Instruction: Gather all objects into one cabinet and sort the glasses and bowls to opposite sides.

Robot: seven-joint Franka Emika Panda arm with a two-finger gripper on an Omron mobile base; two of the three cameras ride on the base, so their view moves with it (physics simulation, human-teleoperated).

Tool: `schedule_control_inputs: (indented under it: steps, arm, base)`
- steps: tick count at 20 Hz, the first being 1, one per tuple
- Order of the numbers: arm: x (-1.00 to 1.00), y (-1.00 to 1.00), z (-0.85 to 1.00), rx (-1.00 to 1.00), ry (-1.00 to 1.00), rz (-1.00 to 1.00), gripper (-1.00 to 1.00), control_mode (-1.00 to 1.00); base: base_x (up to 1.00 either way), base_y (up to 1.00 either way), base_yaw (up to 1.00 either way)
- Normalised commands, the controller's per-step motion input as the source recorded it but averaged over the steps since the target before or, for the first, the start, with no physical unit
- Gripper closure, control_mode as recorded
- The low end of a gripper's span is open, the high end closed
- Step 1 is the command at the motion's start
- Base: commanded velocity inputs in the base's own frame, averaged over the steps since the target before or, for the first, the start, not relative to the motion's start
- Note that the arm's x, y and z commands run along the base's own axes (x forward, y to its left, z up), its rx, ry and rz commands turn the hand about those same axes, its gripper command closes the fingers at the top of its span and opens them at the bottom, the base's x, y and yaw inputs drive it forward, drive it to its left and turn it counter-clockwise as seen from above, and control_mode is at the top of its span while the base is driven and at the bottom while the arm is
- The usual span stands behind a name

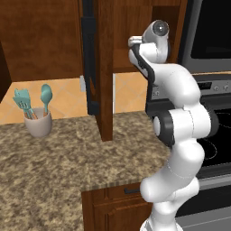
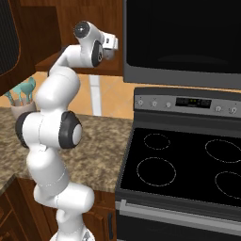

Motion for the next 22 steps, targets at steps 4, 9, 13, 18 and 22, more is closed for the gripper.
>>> schedule_control_inputs:
  steps: [4, 9, 13, 18, 22]
  arm:
    - [0.25, 0.0, -0.02, 0.0, 0.0, 0.0, 1.0, -1.0]
    - [0.06, 0.0, -0.02, 0.0, 0.0, 0.0, 1.0, -1.0]
    - [-0.19, -0.03, 0.0, 0.0, -0.03, 0.0, 1.0, -1.0]
    - [-0.8, -0.16, 0.0, 0.0, -0.03, 0.0, 1.0, -1.0]
    - [-1.0, -0.36, 0.0, 0.0, -0.07, 0.01, 1.0, -1.0]
  base:
    - [0.0, 0.0, 0.0]
    - [0.0, 0.0, 0.0]
    - [0.0, 0.0, 0.0]
    - [0.0, 0.0, 0.0]
    - [0.0, 0.0, 0.0]
